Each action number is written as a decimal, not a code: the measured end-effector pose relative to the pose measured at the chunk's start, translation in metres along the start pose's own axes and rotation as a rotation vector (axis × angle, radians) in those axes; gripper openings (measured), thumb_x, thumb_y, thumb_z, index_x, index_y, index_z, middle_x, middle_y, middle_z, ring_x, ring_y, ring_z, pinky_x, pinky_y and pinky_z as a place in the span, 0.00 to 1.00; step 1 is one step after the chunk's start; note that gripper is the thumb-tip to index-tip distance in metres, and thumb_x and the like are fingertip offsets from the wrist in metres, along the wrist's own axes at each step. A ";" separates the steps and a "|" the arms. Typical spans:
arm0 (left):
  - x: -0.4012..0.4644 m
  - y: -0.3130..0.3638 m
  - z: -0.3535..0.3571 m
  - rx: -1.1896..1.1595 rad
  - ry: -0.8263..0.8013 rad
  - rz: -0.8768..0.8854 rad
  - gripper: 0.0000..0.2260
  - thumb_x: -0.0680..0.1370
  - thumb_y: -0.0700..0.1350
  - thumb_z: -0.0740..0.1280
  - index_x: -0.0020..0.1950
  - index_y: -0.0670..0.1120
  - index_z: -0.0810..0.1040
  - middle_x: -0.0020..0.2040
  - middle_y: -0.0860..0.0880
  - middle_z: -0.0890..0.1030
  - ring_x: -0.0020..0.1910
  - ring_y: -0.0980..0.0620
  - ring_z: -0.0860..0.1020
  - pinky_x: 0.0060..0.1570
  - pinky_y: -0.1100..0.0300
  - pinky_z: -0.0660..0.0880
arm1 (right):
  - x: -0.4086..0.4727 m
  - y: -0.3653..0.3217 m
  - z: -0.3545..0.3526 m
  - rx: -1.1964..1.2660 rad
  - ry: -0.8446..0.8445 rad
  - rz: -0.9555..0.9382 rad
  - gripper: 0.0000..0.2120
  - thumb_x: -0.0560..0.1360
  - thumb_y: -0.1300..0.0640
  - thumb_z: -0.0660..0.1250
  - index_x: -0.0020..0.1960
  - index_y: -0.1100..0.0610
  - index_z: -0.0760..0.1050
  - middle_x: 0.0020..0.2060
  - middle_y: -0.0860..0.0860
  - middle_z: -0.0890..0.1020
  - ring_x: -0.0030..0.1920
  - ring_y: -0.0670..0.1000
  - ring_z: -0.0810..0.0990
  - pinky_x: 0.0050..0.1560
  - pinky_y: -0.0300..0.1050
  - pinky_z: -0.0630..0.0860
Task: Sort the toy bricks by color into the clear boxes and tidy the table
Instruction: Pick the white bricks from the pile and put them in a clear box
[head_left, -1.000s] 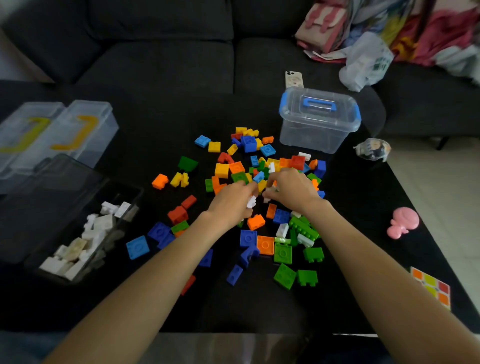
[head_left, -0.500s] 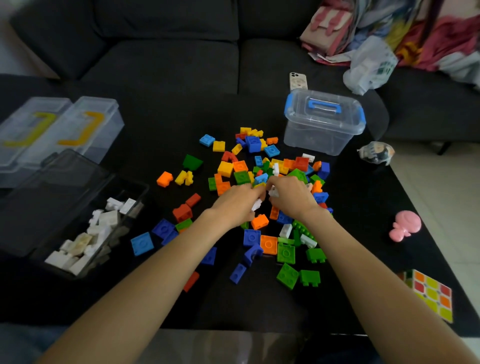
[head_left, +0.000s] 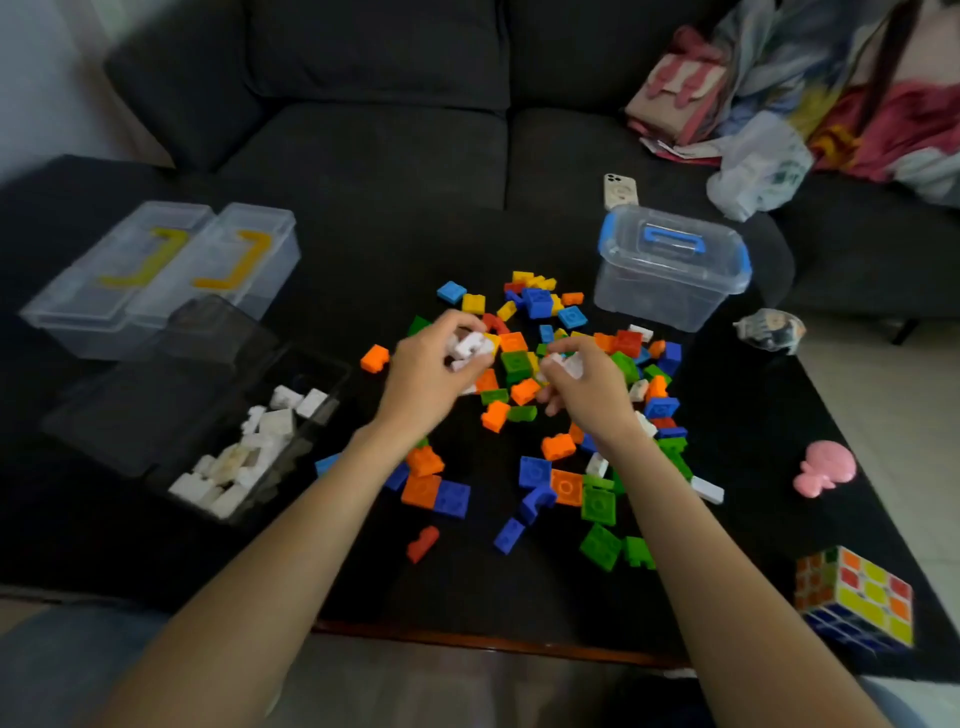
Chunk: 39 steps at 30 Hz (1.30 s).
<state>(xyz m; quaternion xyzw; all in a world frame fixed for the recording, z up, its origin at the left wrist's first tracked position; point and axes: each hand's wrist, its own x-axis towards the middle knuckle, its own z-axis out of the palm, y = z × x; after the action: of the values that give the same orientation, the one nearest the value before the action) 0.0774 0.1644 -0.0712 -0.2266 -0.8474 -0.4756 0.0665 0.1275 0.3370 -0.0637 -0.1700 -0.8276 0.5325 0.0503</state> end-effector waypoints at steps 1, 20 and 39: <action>-0.004 -0.007 -0.019 0.031 0.039 0.006 0.12 0.73 0.44 0.72 0.54 0.50 0.77 0.46 0.52 0.80 0.45 0.57 0.77 0.43 0.64 0.72 | -0.002 -0.012 0.014 -0.011 -0.032 -0.035 0.10 0.79 0.58 0.63 0.59 0.57 0.71 0.35 0.53 0.79 0.28 0.46 0.77 0.27 0.35 0.74; -0.110 -0.110 -0.150 0.618 -0.262 0.016 0.18 0.81 0.45 0.57 0.72 0.46 0.66 0.67 0.49 0.70 0.67 0.53 0.67 0.64 0.63 0.64 | -0.004 -0.101 0.227 -0.896 -0.543 -0.508 0.16 0.79 0.55 0.60 0.66 0.55 0.70 0.65 0.58 0.68 0.64 0.61 0.68 0.63 0.54 0.70; -0.126 -0.109 -0.157 0.601 0.050 -0.030 0.10 0.70 0.44 0.75 0.49 0.45 0.83 0.45 0.51 0.82 0.45 0.51 0.78 0.42 0.59 0.74 | -0.011 -0.076 0.209 -0.977 -0.473 -0.695 0.16 0.80 0.53 0.57 0.66 0.52 0.72 0.66 0.53 0.72 0.67 0.54 0.67 0.66 0.51 0.66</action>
<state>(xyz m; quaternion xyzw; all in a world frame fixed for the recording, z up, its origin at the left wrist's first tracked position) 0.1244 -0.0556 -0.1125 -0.1727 -0.9515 -0.2098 0.1443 0.0652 0.1242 -0.0839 0.2267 -0.9703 0.0699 -0.0470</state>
